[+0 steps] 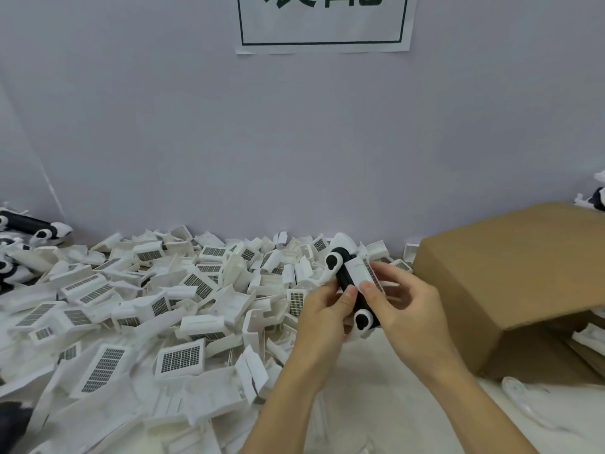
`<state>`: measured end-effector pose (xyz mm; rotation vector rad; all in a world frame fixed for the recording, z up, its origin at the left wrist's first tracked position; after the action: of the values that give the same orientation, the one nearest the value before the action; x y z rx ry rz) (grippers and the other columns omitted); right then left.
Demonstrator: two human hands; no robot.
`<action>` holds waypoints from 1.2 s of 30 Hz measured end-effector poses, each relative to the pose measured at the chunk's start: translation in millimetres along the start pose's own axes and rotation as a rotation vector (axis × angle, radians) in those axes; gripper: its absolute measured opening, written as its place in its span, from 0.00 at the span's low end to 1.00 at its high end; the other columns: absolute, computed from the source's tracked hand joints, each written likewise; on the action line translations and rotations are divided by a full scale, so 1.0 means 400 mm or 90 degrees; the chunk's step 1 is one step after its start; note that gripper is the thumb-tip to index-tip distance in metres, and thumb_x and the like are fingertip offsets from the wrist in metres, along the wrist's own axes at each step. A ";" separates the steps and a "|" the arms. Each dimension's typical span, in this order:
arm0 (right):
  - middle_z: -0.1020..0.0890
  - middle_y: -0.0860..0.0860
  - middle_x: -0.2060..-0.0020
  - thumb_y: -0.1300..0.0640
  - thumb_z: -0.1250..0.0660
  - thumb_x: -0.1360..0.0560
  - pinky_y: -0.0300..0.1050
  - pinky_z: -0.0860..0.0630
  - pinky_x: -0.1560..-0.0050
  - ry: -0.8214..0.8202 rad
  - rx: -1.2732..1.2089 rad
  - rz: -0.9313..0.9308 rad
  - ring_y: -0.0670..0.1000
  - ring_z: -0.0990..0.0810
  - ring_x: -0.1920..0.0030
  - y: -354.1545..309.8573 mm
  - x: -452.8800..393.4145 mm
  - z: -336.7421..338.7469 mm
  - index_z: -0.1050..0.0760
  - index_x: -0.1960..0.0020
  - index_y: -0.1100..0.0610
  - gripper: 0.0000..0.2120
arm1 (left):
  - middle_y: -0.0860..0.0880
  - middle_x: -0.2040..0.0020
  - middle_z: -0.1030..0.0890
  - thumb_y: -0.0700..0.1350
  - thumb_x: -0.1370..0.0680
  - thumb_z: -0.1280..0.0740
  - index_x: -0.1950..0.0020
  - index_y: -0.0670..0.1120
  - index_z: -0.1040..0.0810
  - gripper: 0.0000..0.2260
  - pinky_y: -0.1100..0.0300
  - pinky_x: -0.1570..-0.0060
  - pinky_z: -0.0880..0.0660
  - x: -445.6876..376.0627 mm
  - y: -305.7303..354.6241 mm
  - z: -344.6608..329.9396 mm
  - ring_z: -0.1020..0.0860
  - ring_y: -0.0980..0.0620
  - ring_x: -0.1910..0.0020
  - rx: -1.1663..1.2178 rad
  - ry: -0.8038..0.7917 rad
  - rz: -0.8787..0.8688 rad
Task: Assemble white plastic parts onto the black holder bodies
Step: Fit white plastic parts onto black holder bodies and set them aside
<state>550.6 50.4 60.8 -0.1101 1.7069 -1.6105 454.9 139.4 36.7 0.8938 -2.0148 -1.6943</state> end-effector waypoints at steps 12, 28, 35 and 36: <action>0.14 0.47 0.52 0.57 0.25 0.26 0.53 0.18 0.48 -0.010 0.024 -0.025 0.48 0.15 0.50 0.001 -0.005 0.003 0.17 0.43 0.53 0.12 | 0.51 0.60 0.13 0.44 0.14 0.42 0.45 0.47 0.16 0.13 0.69 0.69 0.26 -0.001 0.002 0.012 0.16 0.56 0.64 -0.003 0.046 -0.029; 0.14 0.59 0.48 0.49 0.30 0.30 0.61 0.20 0.45 -0.152 -0.204 -0.190 0.61 0.16 0.45 0.047 -0.017 0.003 0.18 0.42 0.61 0.22 | 0.54 0.69 0.17 0.37 0.16 0.40 0.58 0.42 0.15 0.17 0.70 0.72 0.27 0.002 0.052 -0.008 0.21 0.60 0.72 -0.090 0.029 -0.133; 0.13 0.53 0.52 0.50 0.28 0.27 0.43 0.18 0.53 -0.141 -0.149 -0.113 0.53 0.14 0.49 0.016 -0.007 -0.030 0.16 0.46 0.55 0.13 | 0.43 0.56 0.14 0.59 0.25 0.35 0.51 0.42 0.16 0.22 0.60 0.60 0.19 -0.012 0.028 -0.007 0.15 0.49 0.58 -0.063 0.041 -0.106; 0.13 0.54 0.52 0.52 0.30 0.24 0.43 0.18 0.53 -0.145 -0.164 -0.120 0.54 0.14 0.49 0.016 -0.006 -0.034 0.16 0.46 0.55 0.10 | 0.42 0.56 0.14 0.60 0.26 0.36 0.51 0.42 0.16 0.22 0.62 0.61 0.20 -0.013 0.028 -0.004 0.15 0.50 0.59 -0.066 0.046 -0.110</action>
<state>547.3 63.9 55.0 -0.5750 1.7551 -1.4392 457.0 142.6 48.6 1.1039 -1.8300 -1.8117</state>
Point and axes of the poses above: each hand's wrist, its own x-axis away from the middle knuckle, its own z-axis out of the back of the hand, y = z × x, the point moved 8 cm from there along -x, towards the middle knuckle
